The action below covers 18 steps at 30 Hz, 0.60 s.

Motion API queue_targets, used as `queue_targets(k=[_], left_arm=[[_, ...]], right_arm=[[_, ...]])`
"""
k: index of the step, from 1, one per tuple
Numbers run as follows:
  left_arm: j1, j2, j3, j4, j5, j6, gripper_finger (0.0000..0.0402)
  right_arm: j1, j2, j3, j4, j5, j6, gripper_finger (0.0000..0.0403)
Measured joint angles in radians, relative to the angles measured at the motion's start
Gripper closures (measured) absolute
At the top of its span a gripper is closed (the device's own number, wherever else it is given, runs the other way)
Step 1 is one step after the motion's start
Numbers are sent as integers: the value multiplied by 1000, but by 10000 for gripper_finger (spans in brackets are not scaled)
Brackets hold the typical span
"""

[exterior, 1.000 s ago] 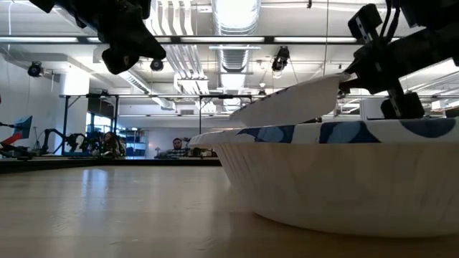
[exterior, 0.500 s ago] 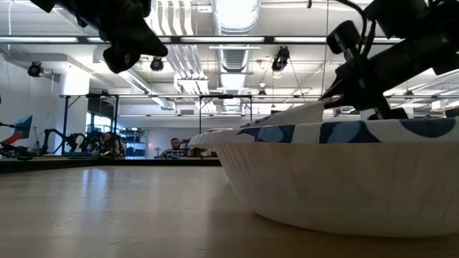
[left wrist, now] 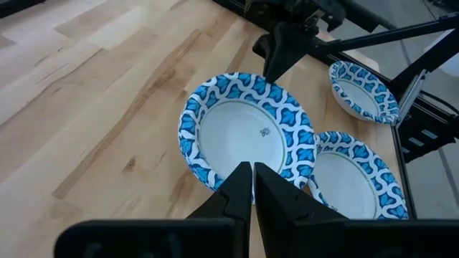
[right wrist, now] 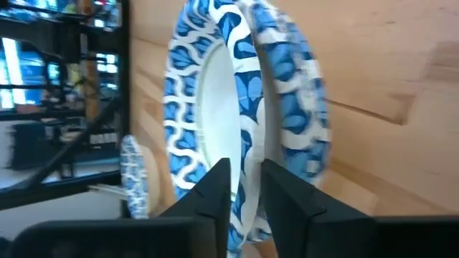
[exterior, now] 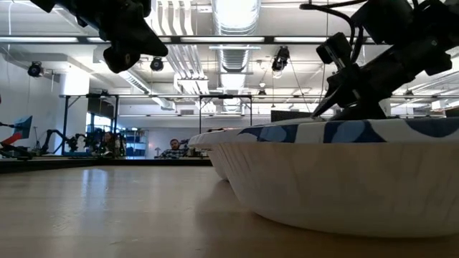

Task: Nest bowls inside each other
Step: Stack the white patterned bowl on top of the center white patterned bowl

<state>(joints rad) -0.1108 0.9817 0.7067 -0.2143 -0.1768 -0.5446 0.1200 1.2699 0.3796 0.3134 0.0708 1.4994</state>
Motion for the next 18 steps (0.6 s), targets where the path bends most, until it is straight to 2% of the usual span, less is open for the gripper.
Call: queue_targets(k=[10,14,18], left_arm=[[0,0,0,-4,0,4,400],[0,0,0,-4,0,5,400],[0,0,0,-4,0,6,400]], right_arm=[[0,-75,19,-49,1,-91,259],[0,-119,40,-63,1,-182,258],[0,-138,98,-234,1,-264,274]])
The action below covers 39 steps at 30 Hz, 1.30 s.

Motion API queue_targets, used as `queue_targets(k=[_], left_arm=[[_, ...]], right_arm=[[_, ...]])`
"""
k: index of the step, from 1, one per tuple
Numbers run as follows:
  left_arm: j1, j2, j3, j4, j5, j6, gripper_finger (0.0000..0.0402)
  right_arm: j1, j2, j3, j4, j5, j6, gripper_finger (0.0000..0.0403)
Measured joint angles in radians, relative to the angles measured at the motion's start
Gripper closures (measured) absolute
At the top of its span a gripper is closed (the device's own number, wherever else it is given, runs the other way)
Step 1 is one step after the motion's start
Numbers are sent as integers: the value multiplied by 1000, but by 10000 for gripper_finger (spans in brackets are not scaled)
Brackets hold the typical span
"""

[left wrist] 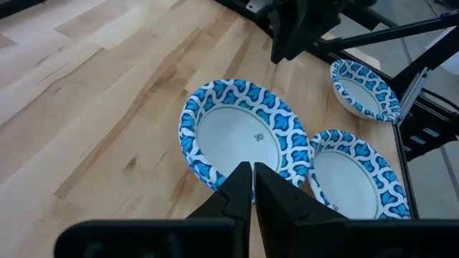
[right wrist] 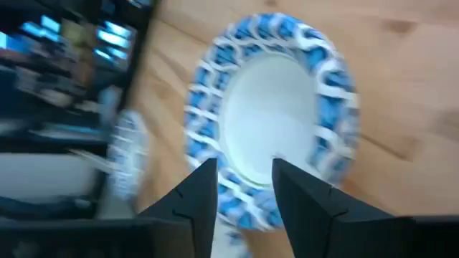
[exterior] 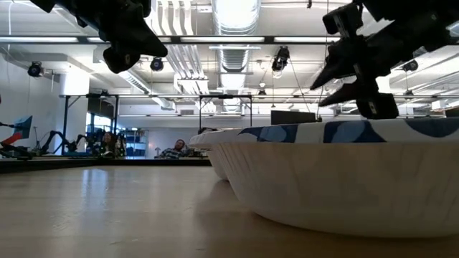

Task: Nest bowls inside each other
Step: Stack the white patterned bowl on top of the center white patterned bowl, then adjust the white patterned bowls

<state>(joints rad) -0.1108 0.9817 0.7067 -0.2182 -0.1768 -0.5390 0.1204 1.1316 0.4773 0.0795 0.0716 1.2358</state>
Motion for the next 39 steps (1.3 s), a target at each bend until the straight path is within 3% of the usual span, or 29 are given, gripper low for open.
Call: queue_targets(k=[4,13,28,33,39], left_arm=[[0,0,0,1,0,0,400],[7,0,-8,1,-18,3,400],[27,0,-10,27,-19,-4,400],[26,0,-10,28,-18,-12,400],[26,0,-10,26,-16,-31,400]], right_arm=[[0,4,77,-182,0,-112,287],[-6,53,171,-129,-9,-453,295],[-47,501,451,-161,-282,-882,355],[-106,565,559,-322,-209,-989,371],[-119,693,700,-454,-259,-1130,375]])
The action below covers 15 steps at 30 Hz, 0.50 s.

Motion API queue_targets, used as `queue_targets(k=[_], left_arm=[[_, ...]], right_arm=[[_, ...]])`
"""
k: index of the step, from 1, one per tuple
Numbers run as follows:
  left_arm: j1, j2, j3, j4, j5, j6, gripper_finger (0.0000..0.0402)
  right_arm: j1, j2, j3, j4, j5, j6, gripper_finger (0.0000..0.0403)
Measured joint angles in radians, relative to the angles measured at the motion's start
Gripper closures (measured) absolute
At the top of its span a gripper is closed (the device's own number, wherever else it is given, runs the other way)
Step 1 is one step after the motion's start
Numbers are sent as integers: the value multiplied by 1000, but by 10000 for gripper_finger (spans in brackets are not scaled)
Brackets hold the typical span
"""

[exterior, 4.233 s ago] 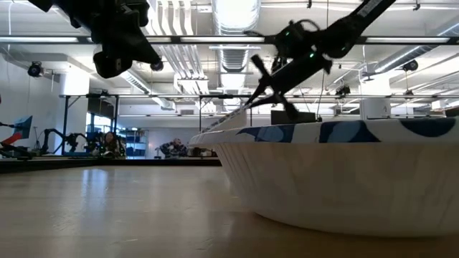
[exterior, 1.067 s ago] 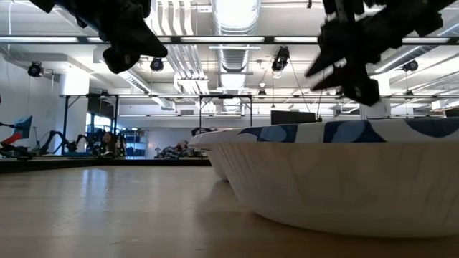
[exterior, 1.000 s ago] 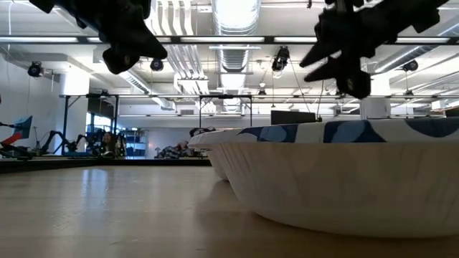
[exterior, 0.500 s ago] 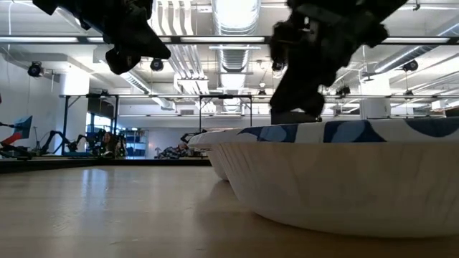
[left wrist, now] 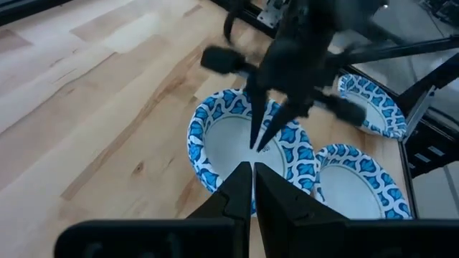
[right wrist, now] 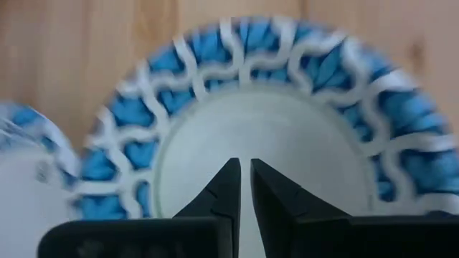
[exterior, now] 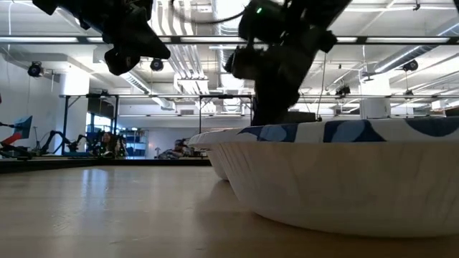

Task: Nest bowls inside each other
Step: Adjust the white patterned bowls

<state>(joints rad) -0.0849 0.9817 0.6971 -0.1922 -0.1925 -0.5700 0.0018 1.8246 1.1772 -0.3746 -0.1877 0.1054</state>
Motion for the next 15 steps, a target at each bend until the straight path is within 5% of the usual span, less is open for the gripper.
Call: queue_targets(k=[9,15], left_arm=[[0,-2,0,-9,1,-1,400],[0,-2,0,-10,1,0,400]], right_arm=[[7,182,139,-196,6,-70,375],[-1,188,147,-213,47,-87,375]])
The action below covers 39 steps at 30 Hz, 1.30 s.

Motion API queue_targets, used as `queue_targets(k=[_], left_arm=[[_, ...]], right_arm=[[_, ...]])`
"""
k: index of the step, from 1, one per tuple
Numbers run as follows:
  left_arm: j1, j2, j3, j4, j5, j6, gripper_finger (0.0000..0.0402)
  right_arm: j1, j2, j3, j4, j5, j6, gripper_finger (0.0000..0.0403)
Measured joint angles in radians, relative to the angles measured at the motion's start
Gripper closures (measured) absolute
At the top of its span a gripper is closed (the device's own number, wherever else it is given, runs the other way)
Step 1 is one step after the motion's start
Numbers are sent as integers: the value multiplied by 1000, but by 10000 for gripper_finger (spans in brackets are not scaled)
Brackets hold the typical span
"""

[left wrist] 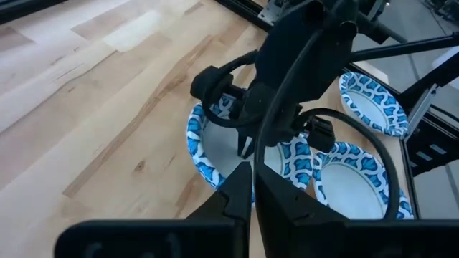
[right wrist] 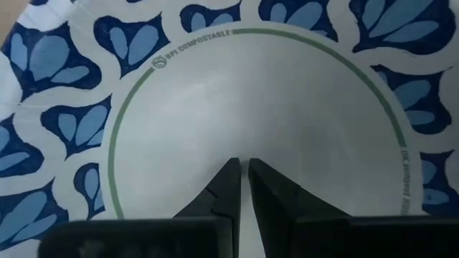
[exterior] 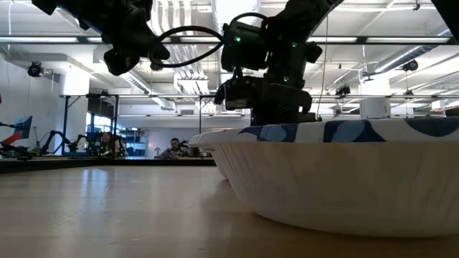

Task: Nest bowls inside each other
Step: Adjust the white patterned bowls, then stack the white patterned bowl on top of the center white patterned bowl

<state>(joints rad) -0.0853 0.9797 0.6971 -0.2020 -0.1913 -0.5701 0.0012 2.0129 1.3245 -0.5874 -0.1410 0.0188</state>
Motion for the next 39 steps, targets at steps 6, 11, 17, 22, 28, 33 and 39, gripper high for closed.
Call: queue_targets(k=[6,11,17,22,28,33,39], left_arm=[[0,0,0,-1,0,8,400],[0,0,0,-1,0,29,400],[0,-1,0,-2,0,35,400],[0,-1,-1,-5,3,66,400],[0,-1,-2,-26,6,109,400],[0,-1,-2,-25,51,218,400],[0,10,-2,-21,58,245,400]], right_arm=[[-44,-8,-2,1,67,-4,376],[-86,-14,0,-9,62,16,376],[-106,-121,7,-65,40,31,376],[-101,-297,4,-175,22,52,375],[-45,-595,-127,-323,3,179,374],[89,-918,-387,-340,-64,426,374],[312,-1263,-643,-259,-111,723,373]])
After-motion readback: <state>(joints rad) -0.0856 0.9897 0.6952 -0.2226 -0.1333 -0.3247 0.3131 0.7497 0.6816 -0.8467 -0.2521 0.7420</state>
